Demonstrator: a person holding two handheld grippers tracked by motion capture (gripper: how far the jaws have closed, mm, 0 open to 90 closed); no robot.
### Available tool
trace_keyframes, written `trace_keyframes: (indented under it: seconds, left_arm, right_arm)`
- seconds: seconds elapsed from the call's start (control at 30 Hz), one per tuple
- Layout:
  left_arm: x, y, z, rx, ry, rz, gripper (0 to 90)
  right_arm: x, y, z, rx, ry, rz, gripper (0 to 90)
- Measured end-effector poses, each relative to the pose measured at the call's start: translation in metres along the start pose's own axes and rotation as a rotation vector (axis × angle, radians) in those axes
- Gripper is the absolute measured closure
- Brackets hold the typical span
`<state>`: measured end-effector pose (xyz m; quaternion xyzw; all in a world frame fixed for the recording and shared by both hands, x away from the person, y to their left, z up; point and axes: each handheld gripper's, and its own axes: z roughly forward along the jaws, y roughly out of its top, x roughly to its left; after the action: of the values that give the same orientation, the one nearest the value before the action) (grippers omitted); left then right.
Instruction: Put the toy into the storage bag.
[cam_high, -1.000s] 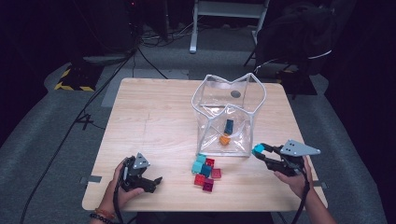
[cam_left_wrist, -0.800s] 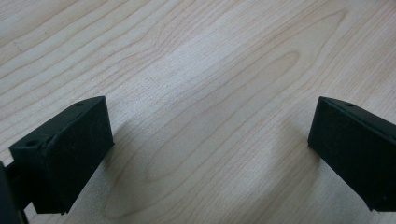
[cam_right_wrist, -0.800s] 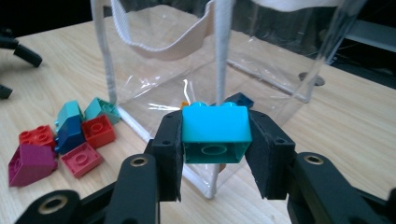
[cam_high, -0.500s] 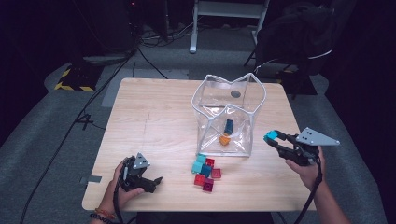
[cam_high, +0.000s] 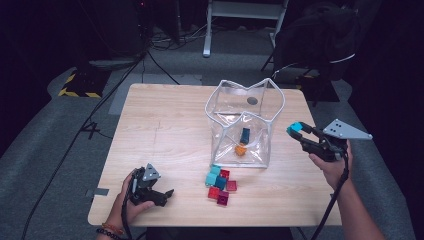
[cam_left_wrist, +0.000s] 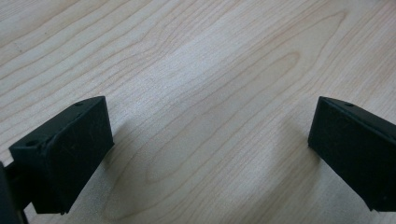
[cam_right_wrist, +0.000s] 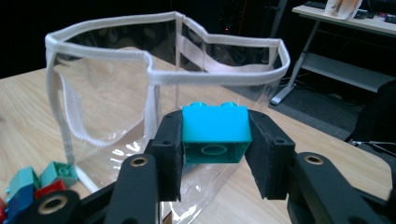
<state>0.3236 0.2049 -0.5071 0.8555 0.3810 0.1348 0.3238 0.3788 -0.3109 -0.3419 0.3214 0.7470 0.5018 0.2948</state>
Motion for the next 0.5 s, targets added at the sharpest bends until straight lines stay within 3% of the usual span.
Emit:
trace_keyframes:
  seconds: [0.5]
  left_arm:
    - [0.0,0.0,0.0,0.0,0.0,0.0,0.1]
  right_arm:
    - [-0.008,0.035,0.008,-0.029,-0.034,-0.02,59.2]
